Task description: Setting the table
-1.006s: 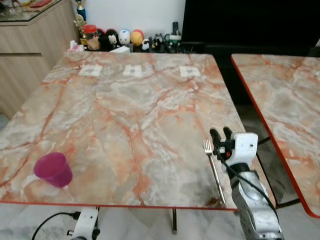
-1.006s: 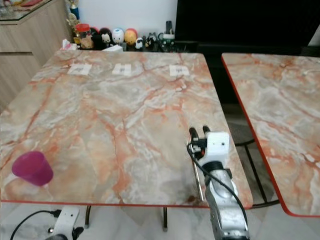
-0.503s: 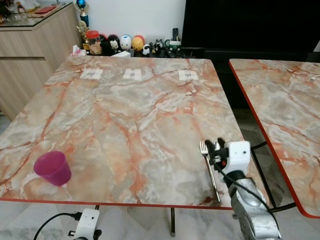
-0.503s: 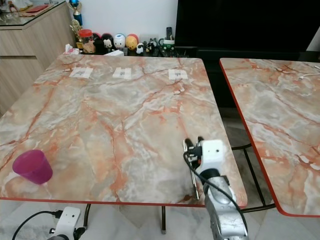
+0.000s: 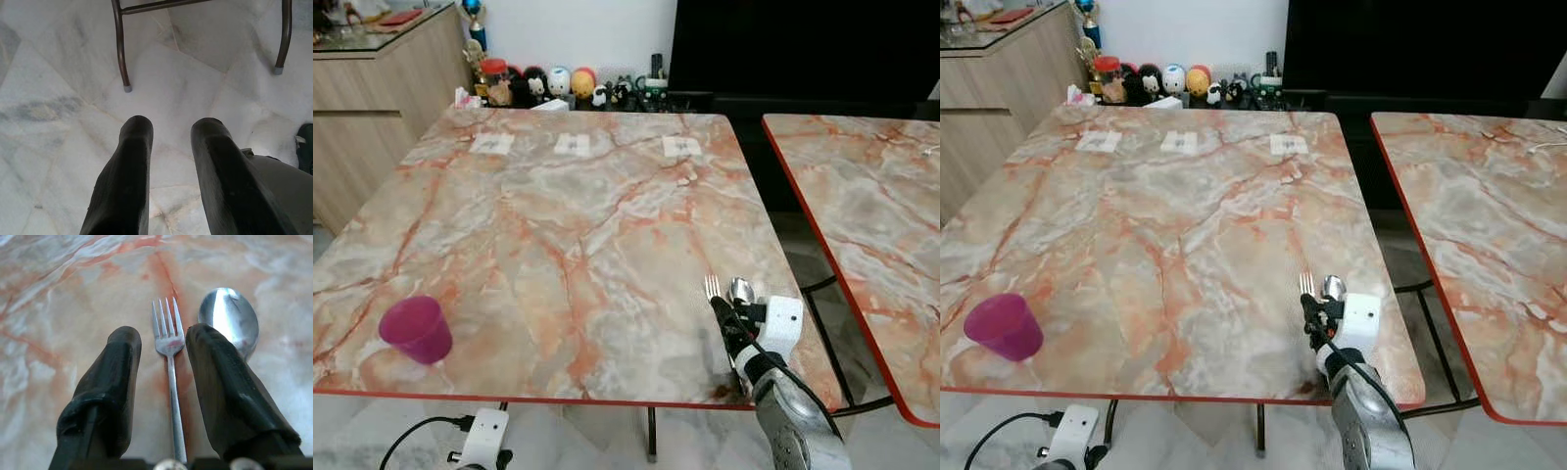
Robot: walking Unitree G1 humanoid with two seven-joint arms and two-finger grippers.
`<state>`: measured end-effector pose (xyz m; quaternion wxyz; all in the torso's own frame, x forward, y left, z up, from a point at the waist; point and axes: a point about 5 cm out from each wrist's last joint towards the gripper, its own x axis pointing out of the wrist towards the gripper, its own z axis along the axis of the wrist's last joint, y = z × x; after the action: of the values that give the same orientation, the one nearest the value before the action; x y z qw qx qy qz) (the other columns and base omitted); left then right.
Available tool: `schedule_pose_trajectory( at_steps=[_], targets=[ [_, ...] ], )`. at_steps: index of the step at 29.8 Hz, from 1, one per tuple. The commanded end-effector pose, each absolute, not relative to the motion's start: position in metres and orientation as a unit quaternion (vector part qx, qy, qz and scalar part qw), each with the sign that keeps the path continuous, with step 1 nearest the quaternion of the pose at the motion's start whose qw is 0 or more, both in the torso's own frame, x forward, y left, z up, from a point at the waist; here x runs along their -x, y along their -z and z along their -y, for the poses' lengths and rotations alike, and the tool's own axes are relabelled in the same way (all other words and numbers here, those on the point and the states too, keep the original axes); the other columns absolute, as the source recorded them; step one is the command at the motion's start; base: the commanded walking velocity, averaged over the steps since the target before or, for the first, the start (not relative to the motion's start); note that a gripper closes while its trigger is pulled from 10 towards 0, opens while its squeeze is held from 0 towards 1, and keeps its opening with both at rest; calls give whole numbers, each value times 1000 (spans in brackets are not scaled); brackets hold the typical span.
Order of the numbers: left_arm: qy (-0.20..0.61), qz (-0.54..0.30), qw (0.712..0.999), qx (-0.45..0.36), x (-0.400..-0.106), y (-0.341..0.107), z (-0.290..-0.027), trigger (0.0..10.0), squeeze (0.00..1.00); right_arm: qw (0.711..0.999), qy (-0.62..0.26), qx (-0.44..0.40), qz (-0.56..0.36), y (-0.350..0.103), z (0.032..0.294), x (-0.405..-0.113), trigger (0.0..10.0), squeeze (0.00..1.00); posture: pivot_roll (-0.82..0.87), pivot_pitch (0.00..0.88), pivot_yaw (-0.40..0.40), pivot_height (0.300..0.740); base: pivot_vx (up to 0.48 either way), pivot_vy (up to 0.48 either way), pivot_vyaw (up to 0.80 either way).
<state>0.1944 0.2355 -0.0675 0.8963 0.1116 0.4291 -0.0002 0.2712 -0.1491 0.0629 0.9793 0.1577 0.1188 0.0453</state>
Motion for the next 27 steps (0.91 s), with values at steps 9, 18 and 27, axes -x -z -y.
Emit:
schedule_pose_trajectory(
  at_steps=[9,18,27],
  targets=[
    [1,-440,891,-112,-190,71,-234,10000,0,987,-9,-129,-93,-81,168,-274,10000,0,52,0,-29,740,0,0,0],
    [4,-440,891,-112,-190,70,-234,10000,0,986,6,-104,-133,-74,181,-270,10000,0,50,0,-27,740,0,0,0],
    [4,-441,891,-111,-189,71,-234,10000,0,978,13,-114,-176,-63,187,-272,10000,0,54,0,-24,740,0,0,0]
  ],
)
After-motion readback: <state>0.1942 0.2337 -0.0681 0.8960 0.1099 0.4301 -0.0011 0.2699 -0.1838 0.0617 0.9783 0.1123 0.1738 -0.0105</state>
